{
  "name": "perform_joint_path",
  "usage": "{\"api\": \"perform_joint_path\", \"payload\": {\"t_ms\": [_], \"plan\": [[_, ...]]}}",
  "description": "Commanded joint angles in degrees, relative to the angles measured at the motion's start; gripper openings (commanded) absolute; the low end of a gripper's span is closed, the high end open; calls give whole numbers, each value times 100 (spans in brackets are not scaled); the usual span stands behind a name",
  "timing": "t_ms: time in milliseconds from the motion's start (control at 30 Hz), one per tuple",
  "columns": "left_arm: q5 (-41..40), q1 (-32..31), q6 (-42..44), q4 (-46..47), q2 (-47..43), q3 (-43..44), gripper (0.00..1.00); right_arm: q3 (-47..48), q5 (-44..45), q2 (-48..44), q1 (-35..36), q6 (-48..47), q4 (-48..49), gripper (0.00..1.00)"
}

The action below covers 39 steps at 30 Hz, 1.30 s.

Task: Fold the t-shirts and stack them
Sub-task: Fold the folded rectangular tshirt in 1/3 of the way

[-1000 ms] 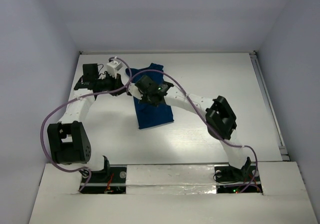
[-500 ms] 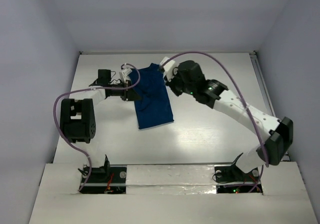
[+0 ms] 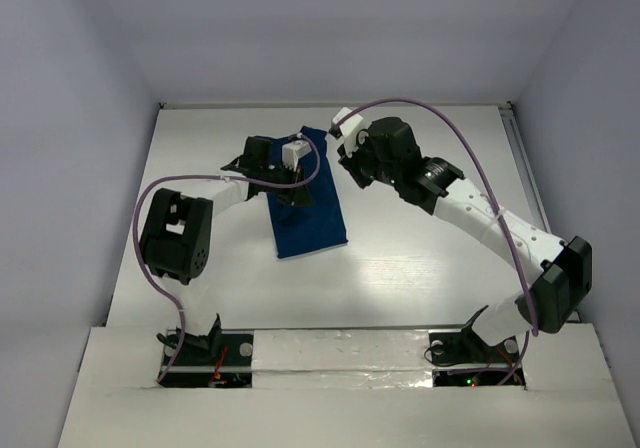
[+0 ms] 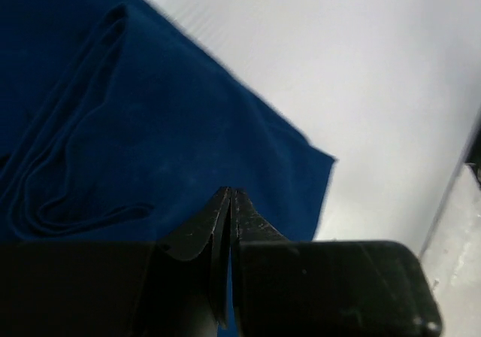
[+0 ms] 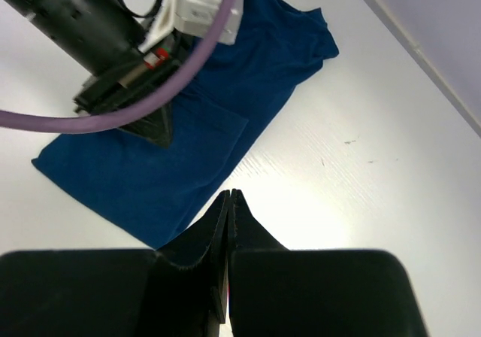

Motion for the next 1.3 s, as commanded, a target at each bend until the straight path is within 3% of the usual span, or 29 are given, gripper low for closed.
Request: {"api": "perform_joint_path", "payload": {"t_ms": [0,400,767,1067,1267], "plan": [[-897,-10,240,-403,274,274,0,44,-172,-149,-45,85,196,0],[-3103,-327,539,-360,-49,230,0,44,-418,-141,-97,112,134,0],[-3666,-379,741,-466,-252,397,0,237,-1016,703,-98,33,-340,0],[-4501,-379,1066,-290,-173,230,0,272,-1069,694,-98,24,-376,0],[-4441,-379,1093,-255,117,257,0,281,-1236,1054,25,-441,-797,0]]}}
